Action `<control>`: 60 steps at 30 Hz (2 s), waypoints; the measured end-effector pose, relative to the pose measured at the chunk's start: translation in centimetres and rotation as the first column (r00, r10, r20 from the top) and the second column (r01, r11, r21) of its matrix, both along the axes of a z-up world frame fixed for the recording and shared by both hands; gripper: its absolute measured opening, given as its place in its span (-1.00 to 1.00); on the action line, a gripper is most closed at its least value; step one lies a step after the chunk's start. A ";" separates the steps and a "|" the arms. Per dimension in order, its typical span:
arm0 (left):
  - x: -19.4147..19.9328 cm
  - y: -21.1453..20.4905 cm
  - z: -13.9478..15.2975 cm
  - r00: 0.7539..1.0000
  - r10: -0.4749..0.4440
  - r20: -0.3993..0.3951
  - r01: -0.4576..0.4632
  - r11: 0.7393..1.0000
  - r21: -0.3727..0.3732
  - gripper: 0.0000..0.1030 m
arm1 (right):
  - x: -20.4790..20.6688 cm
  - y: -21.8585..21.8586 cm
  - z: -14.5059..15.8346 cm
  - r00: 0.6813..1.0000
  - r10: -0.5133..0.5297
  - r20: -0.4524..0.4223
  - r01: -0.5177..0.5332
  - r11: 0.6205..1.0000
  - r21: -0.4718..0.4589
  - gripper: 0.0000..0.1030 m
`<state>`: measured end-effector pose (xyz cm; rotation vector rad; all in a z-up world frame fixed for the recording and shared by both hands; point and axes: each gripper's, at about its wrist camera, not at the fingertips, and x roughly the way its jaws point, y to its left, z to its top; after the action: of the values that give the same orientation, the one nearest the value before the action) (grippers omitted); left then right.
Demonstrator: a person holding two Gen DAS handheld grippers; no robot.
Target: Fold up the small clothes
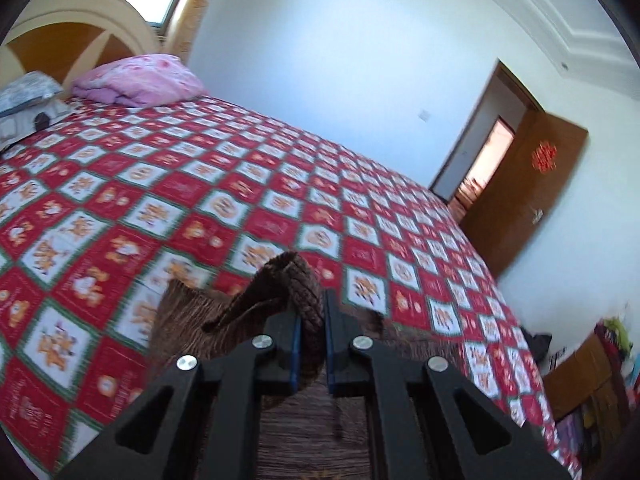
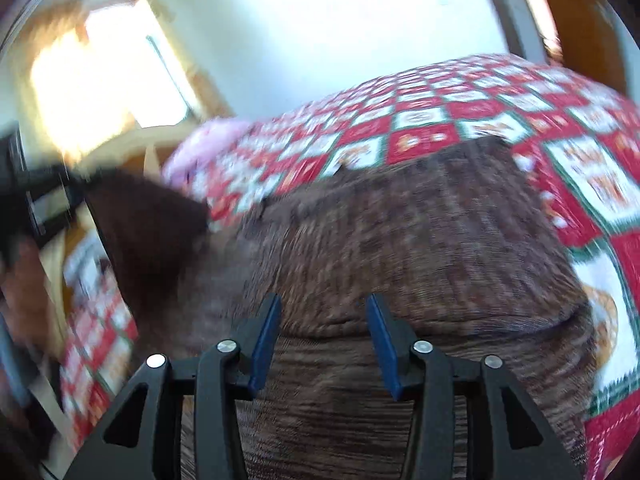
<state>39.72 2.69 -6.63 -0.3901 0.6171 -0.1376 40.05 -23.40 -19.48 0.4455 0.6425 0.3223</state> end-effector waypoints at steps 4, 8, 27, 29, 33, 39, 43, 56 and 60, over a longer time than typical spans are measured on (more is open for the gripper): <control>0.9 -5.3 -3.6 0.997 -0.065 -0.045 0.067 0.996 0.057 -0.80 | -0.1 -1.4 0.0 0.998 -0.064 0.001 0.064 0.995 0.072 -0.02; 0.8 -9.4 -6.5 0.979 -0.150 -0.139 0.173 0.970 0.172 -0.66 | 0.0 -1.3 0.1 0.998 -0.059 0.012 0.058 0.996 0.066 0.01; 1.2 4.6 -11.2 0.956 0.233 -0.176 -0.091 0.813 0.575 0.62 | -0.1 5.0 3.2 0.999 0.036 0.033 -0.027 0.967 -0.253 0.20; 1.1 4.6 -11.6 0.959 0.221 -0.175 -0.086 0.820 0.566 0.65 | 0.5 9.0 4.2 0.991 0.130 0.014 -0.117 0.927 -0.357 0.20; 0.8 5.5 -12.1 0.960 0.223 -0.170 -0.112 0.861 0.496 0.75 | 3.2 17.4 3.0 0.966 0.247 -0.079 -0.248 0.793 -0.557 0.19; 0.9 7.1 -12.9 0.957 0.218 -0.194 -0.131 0.914 0.383 0.93 | 8.2 18.3 0.8 0.991 0.093 -0.100 -0.136 0.738 -0.661 0.17; 0.9 6.6 -13.1 0.958 0.217 -0.190 -0.125 0.907 0.403 0.96 | 9.1 10.3 3.3 0.981 -0.192 -0.016 0.142 0.774 -0.617 0.06; 0.7 6.9 -13.0 0.960 0.214 -0.182 -0.128 0.910 0.394 0.98 | 3.6 18.8 2.3 0.957 0.287 -0.036 -0.238 0.709 -0.664 0.06; 0.7 6.9 -13.0 0.959 0.215 -0.183 -0.128 0.908 0.399 0.98 | 5.9 19.7 0.3 0.974 0.206 -0.093 -0.211 0.678 -0.704 -0.18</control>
<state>40.42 9.56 -19.66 -0.0765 0.8098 0.2003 45.94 -3.73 -19.16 -0.3885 0.7722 0.2618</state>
